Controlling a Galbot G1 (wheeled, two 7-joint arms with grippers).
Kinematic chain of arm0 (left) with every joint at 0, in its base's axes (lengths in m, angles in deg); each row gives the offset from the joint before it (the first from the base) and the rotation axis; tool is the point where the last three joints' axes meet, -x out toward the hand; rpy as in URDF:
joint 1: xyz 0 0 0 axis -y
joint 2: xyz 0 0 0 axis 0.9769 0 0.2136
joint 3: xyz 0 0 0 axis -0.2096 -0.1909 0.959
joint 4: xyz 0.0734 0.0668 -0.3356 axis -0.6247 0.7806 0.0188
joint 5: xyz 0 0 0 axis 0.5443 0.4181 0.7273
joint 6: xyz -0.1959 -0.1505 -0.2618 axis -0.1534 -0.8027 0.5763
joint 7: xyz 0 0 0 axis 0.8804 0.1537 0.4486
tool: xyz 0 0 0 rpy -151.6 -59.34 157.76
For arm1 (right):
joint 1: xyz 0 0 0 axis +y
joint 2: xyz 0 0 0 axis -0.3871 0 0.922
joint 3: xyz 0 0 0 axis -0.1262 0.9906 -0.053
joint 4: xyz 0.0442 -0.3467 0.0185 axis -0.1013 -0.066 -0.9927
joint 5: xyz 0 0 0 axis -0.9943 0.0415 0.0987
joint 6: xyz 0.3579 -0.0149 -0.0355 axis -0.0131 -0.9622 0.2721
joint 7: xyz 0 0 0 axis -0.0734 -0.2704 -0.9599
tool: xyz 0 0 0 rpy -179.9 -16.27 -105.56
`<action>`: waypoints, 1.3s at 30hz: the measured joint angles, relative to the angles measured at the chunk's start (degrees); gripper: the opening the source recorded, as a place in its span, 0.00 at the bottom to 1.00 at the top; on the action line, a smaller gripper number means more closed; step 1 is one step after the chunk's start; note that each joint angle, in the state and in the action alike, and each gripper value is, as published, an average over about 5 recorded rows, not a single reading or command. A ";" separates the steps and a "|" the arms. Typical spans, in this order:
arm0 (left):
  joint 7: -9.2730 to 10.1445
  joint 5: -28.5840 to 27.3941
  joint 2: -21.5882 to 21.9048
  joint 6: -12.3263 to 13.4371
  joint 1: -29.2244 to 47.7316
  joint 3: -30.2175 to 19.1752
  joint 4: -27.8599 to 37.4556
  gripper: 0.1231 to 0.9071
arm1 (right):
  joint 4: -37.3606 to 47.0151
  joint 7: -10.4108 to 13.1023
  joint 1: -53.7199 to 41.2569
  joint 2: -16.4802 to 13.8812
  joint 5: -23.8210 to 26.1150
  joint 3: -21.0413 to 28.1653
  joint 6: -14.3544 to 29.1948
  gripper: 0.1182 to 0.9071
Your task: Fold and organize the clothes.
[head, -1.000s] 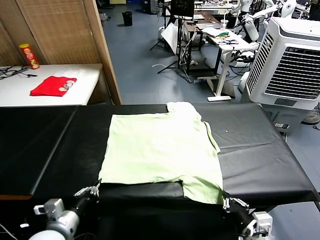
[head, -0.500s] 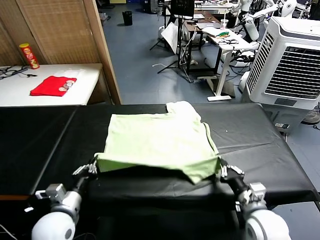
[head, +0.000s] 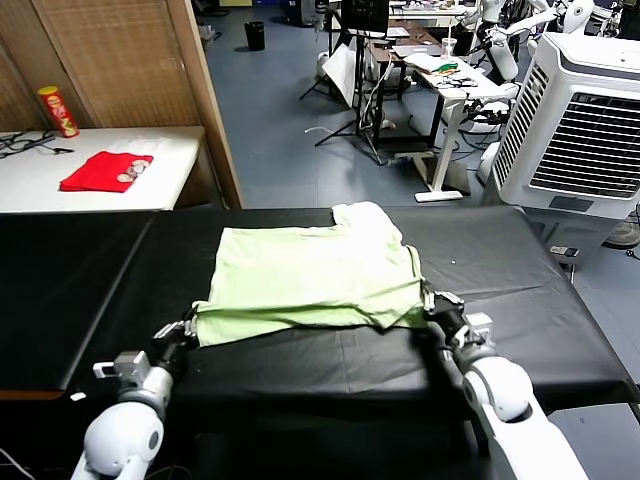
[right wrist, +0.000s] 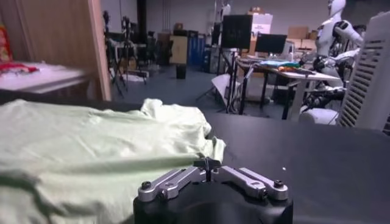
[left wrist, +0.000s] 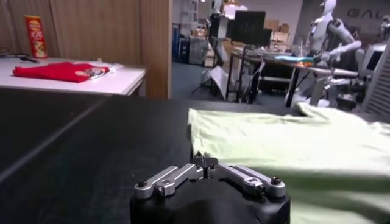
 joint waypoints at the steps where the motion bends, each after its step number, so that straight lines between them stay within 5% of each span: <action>1: -0.02 -0.01 0.14 -0.07 0.21 -0.09 0.33 0.01 | 0.43 -0.27 -0.49 0.05 -0.08 0.24 -0.03 0.00; 4: 0.01 -0.06 0.36 -0.67 0.85 -0.39 1.05 0.01 | 0.75 -1.21 -0.97 0.08 -0.37 0.44 -1.07 0.03; 8: 0.04 -0.26 0.23 -1.21 1.09 -0.48 1.13 0.08 | -1.31 -2.31 0.78 -0.71 -0.60 -0.50 -2.93 0.25; 15: -0.28 -0.32 0.23 -1.43 -0.69 0.07 -0.39 0.57 | -8.19 -2.46 8.18 -2.28 -0.28 -3.29 -3.60 0.73; 21: -0.67 0.54 -0.07 -2.26 -2.83 0.20 -1.51 0.84 | -12.25 -2.87 14.46 -2.23 0.94 -4.94 -3.27 0.86; 25: -0.72 2.87 -0.38 -3.32 -3.57 0.18 -1.44 0.86 | -13.05 -3.00 16.85 -1.81 1.56 -5.03 -3.18 0.79; 31: -0.96 7.40 -0.34 -4.79 -3.69 0.52 -0.88 0.80 | -13.15 -2.93 18.28 -1.30 1.85 -5.03 -3.18 0.51; 39: -1.36 9.25 0.18 -6.20 -3.49 0.77 -0.17 0.26 | -14.13 -1.75 18.50 -1.77 1.13 -5.31 -3.84 0.08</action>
